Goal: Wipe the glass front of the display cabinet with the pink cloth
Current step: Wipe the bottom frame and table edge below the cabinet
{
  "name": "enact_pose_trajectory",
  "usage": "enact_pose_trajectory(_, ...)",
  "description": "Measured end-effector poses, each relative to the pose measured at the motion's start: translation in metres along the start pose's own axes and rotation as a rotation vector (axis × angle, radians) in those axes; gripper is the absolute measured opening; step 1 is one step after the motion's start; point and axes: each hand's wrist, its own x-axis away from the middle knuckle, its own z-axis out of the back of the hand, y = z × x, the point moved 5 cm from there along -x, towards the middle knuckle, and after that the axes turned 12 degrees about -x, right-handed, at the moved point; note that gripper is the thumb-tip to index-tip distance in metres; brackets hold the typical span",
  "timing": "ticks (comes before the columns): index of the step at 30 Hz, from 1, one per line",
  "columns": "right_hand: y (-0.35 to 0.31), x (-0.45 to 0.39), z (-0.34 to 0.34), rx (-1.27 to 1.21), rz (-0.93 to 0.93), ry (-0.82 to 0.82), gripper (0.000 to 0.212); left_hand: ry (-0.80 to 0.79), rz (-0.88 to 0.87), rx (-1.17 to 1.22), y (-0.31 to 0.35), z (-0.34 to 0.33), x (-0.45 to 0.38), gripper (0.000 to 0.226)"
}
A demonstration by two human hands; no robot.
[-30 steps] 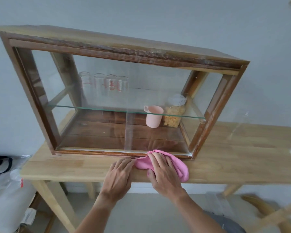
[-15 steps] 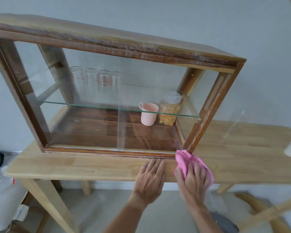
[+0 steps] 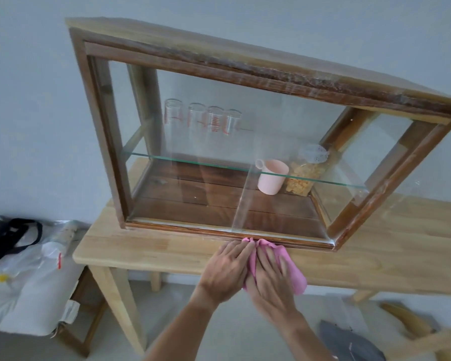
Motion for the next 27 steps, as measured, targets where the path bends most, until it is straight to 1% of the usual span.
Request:
enact_pose_trajectory(4,-0.071,-0.025,-0.015,-0.075,0.089,-0.034,0.067,0.085,0.056,-0.1,-0.058,0.029,0.041,0.045)
enact_pose_trajectory(8,-0.138,-0.046,-0.027,-0.124,0.119,-0.054,0.064,0.136,0.112,-0.162,-0.114,0.048,0.085,0.048)
enact_pose_trajectory(11,-0.182,-0.062,-0.036,-0.193,0.122,-0.062,0.067,0.121,0.151,-0.159,-0.15,0.059,0.114,0.05)
enact_pose_trajectory(13,-0.211,-0.072,-0.044,-0.242,0.138,-0.099,0.069,0.113,0.187,-0.139,-0.174,0.07,0.131,0.05)
enact_pose_trajectory(15,-0.24,-0.082,-0.05,-0.25,0.168,-0.103,0.07,0.12,0.247,-0.105,-0.198,0.083,0.149,0.051)
enact_pose_trajectory(18,-0.281,-0.096,-0.059,-0.256,0.224,-0.099,0.071,0.143,0.346,-0.064,-0.227,0.098,0.174,0.061)
enact_pose_trajectory(19,-0.291,-0.1,-0.061,-0.267,0.241,-0.108,0.072,0.152,0.381,-0.055,-0.235,0.101,0.181,0.061)
enact_pose_trajectory(21,-0.301,-0.107,-0.066,-0.316,0.254,-0.169,0.075,0.164,0.43,-0.052,-0.245,0.104,0.19,0.055)
enact_pose_trajectory(23,-0.298,-0.109,-0.066,-0.364,0.279,-0.201,0.076,0.191,0.437,-0.077,-0.245,0.104,0.192,0.053)
enact_pose_trajectory(27,-0.258,-0.098,-0.059,-0.43,0.318,-0.192,0.074,0.254,0.384,-0.154,-0.216,0.093,0.176,0.047)
